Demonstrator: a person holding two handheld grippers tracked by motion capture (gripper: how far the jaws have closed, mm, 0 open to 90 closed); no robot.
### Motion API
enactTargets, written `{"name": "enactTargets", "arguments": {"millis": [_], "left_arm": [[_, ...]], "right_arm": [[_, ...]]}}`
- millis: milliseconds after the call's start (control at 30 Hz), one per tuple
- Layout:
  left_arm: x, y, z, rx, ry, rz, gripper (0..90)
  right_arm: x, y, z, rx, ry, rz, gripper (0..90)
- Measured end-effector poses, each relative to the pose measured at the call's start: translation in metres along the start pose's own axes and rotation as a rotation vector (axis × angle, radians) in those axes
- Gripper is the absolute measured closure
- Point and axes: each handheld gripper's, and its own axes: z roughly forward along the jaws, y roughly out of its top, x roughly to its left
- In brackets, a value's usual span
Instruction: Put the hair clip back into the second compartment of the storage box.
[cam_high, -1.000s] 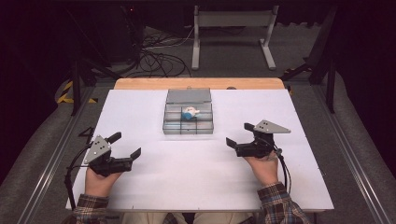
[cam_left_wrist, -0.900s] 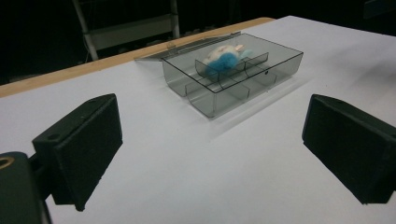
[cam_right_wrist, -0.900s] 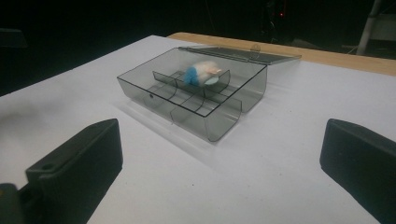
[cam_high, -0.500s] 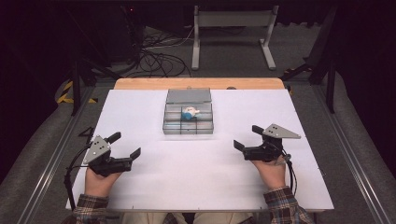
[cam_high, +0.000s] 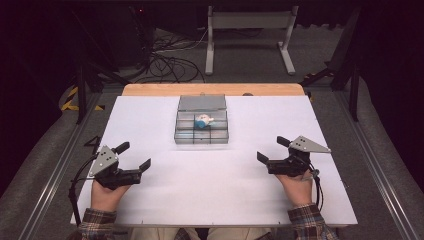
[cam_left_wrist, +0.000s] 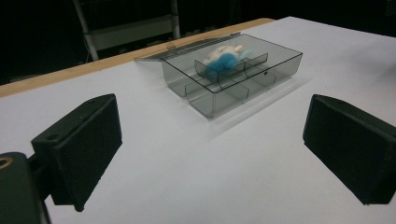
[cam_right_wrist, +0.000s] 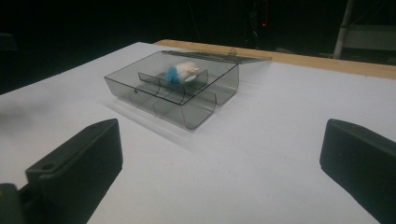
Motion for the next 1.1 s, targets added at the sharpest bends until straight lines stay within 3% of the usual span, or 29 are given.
{"name": "enactTargets", "arguments": {"millis": [400,1100], "left_arm": [[-0.001,0.001,-0.001,-0.006,-0.001,-0.003,4.6],[-0.001,0.000,0.000,-0.002,0.010,0.005,4.1]], "right_arm": [[-0.009,-0.006,-0.017,-0.015,-0.037,0.016,0.0],[-0.018,-0.019,-0.035,0.009,-0.064,0.028,0.0]]}}
